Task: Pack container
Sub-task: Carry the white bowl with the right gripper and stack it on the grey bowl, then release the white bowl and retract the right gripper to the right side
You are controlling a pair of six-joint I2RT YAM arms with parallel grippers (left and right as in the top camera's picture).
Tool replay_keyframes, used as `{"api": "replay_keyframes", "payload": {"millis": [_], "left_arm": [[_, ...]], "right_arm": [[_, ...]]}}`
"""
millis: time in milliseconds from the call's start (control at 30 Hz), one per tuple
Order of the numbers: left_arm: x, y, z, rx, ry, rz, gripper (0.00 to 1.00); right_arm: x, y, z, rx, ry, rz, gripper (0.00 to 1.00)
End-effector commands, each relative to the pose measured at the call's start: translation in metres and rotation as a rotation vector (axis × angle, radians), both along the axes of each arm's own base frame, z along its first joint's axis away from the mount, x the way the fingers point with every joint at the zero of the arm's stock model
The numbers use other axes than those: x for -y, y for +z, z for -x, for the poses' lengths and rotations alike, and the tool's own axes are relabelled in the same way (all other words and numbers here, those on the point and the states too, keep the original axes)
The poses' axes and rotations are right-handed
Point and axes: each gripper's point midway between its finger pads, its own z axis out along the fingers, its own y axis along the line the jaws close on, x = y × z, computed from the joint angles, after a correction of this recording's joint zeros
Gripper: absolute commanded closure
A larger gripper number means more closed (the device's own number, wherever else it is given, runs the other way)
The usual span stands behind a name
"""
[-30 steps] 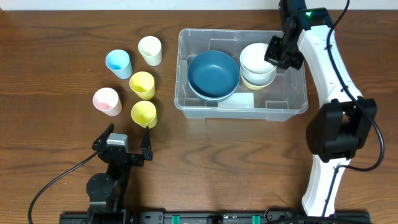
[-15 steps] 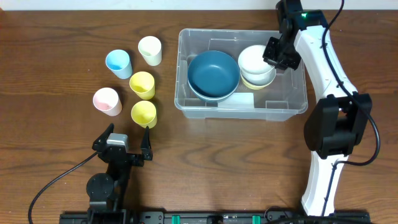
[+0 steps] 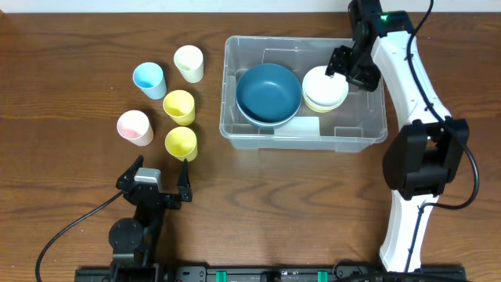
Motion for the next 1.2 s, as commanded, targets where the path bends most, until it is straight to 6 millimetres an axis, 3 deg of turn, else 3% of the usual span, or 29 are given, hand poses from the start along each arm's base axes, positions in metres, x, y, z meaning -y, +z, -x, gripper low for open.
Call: {"api": "replay_keyframes", "payload": {"millis": [0, 67, 133, 267, 467, 633, 733, 900, 1167], "left_arm": [[0.001, -0.015, 0.001, -0.043, -0.012, -0.012, 0.02], [0.001, -0.015, 0.001, -0.043, -0.012, -0.012, 0.02], [0.001, -0.015, 0.001, -0.043, -0.012, -0.012, 0.02], [0.001, -0.015, 0.001, -0.043, -0.012, -0.012, 0.02], [0.001, -0.015, 0.001, -0.043, -0.012, -0.012, 0.02], [0.001, -0.015, 0.001, -0.043, -0.012, -0.012, 0.02], [0.001, -0.015, 0.001, -0.043, -0.012, -0.012, 0.02], [0.001, -0.015, 0.001, -0.043, -0.012, -0.012, 0.02], [0.001, -0.015, 0.001, -0.043, -0.012, -0.012, 0.02]], "right_arm": [[0.004, 0.073, -0.010, 0.165, 0.037, -0.007, 0.09], [0.009, 0.107, -0.005, 0.221, 0.025, -0.011, 0.01], [0.021, 0.140, 0.004, 0.274, -0.005, -0.007, 0.01], [0.067, 0.185, 0.038, 0.318, -0.166, 0.028, 0.01], [0.132, 0.210, 0.102, 0.268, -0.354, 0.049, 0.01], [0.148, 0.228, 0.131, 0.312, -0.336, 0.007, 0.01], [0.153, 0.228, 0.155, 0.300, -0.352, 0.026, 0.01], [0.164, 0.198, 0.197, 0.194, -0.408, 0.085, 0.01], [0.147, 0.128, 0.206, 0.102, -0.423, -0.076, 0.01]]}}
